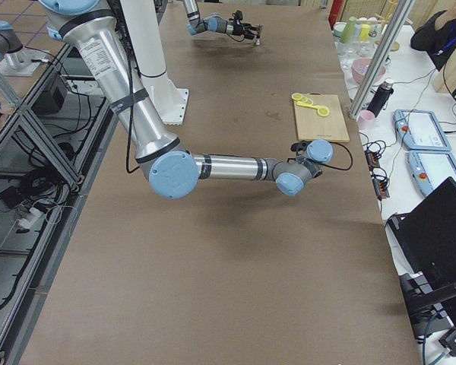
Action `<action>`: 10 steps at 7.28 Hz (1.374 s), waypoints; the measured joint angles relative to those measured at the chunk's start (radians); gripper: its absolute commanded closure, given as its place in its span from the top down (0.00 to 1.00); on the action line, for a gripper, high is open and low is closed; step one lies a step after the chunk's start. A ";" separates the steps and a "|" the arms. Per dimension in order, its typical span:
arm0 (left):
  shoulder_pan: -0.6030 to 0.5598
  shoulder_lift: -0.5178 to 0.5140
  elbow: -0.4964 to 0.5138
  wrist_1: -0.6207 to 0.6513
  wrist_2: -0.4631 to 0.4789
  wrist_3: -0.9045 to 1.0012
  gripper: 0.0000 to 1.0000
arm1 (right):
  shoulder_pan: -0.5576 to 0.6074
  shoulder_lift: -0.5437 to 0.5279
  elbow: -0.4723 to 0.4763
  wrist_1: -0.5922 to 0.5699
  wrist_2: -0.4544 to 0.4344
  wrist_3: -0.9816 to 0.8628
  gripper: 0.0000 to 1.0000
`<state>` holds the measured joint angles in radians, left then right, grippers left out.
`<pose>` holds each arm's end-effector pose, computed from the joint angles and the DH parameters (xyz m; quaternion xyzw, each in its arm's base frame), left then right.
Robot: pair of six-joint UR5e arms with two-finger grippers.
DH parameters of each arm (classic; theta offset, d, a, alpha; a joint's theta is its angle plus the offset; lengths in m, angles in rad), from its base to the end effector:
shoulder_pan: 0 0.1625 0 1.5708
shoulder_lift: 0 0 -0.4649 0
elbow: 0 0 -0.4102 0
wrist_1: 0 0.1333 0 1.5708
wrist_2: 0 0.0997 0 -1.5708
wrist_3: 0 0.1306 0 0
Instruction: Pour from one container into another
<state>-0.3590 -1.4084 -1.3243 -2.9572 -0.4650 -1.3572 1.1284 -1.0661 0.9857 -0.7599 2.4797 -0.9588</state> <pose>0.2918 -0.3766 0.7345 0.5576 0.2524 -0.3005 0.7315 -0.2986 -0.7011 0.5956 0.4150 -0.3145 -0.6609 0.5405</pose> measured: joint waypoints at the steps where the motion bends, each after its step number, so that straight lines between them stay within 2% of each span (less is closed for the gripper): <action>1: 0.000 0.019 -0.024 -0.002 -0.002 0.001 0.99 | -0.001 -0.004 -0.013 0.034 -0.001 0.003 0.00; 3: 0.001 0.063 -0.071 -0.021 -0.008 0.005 0.99 | -0.001 -0.012 -0.031 0.101 -0.001 0.013 0.00; 5: 0.003 0.140 -0.166 -0.031 -0.031 0.009 0.99 | -0.001 -0.015 -0.046 0.148 0.000 0.019 0.00; 8: -0.011 0.195 -0.302 -0.021 -0.147 0.089 0.99 | -0.002 -0.017 -0.051 0.159 0.000 0.028 0.00; 10: -0.084 0.197 -0.348 -0.021 -0.281 0.176 0.99 | -0.002 -0.020 -0.055 0.160 0.001 0.030 0.00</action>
<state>-0.4425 -1.2109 -1.6718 -2.9784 -0.7459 -1.1811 1.1261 -1.0857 0.9308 -0.5999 2.4802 -0.9284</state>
